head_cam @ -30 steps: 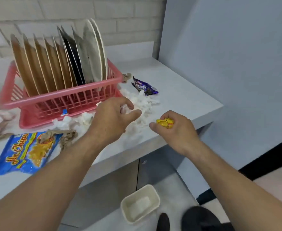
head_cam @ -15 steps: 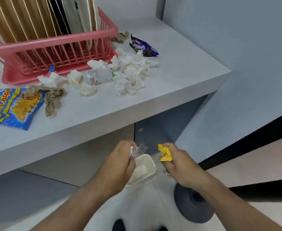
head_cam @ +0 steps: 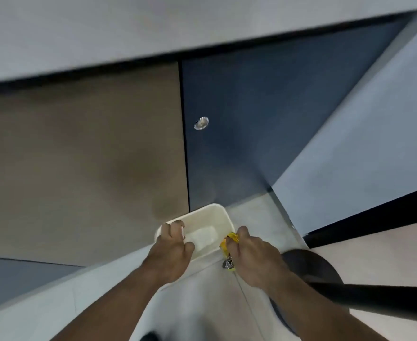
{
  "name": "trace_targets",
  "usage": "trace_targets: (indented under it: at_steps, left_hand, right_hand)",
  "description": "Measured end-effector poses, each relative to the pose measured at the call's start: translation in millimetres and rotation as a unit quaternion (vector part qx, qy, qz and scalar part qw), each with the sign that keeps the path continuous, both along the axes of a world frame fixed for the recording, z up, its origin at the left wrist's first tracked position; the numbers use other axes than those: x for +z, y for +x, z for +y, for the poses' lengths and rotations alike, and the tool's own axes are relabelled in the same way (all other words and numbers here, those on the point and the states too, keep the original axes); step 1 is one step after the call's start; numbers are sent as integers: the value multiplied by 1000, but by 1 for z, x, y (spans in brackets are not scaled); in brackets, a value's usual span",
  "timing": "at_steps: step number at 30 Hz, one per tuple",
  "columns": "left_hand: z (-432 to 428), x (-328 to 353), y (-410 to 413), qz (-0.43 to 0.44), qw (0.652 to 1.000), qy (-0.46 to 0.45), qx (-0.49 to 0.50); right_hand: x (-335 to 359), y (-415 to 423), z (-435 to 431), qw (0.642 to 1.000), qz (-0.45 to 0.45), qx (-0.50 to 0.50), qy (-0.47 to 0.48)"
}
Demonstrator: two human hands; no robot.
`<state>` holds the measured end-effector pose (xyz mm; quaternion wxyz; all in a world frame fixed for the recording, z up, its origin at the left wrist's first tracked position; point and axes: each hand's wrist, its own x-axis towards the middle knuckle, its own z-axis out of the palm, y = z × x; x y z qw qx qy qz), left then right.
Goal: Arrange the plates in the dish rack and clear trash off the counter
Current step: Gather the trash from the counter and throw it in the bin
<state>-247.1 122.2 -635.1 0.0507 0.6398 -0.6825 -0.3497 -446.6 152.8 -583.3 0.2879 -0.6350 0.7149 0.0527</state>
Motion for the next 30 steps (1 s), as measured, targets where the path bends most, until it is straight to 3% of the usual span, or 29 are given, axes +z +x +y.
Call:
trace_targets:
  at_steps: [4, 7, 10, 14, 20, 25, 30]
  left_hand:
    - [-37, -101, -18, -85, 987, 111, -80]
    - [-58, -156, -24, -104, 979, 157, -75]
    - [-73, -194, -25, -151, 973, 166, -47]
    - [-83, -217, -23, -197, 972, 121, -40]
    - [-73, -185, -18, -338, 932, -2, -127]
    - [-63, -138, -6, -230, 966, -90, -79]
    - [-40, -36, -7, -140, 964, -216, -65]
  right_hand:
    - [-78, -4, -27, 998, -46, -47, 25]
    - [-127, -2, -51, 991, -94, -81, 40]
    - [-163, 1, -75, 993, -100, -64, -7]
    - [-202, 23, -104, 994, -54, -87, 31]
    - [-245, 32, -121, 993, -76, -83, -23]
    - [-188, 21, -110, 997, -42, -63, -14]
    - [-83, 4, -82, 998, -58, -16, -25]
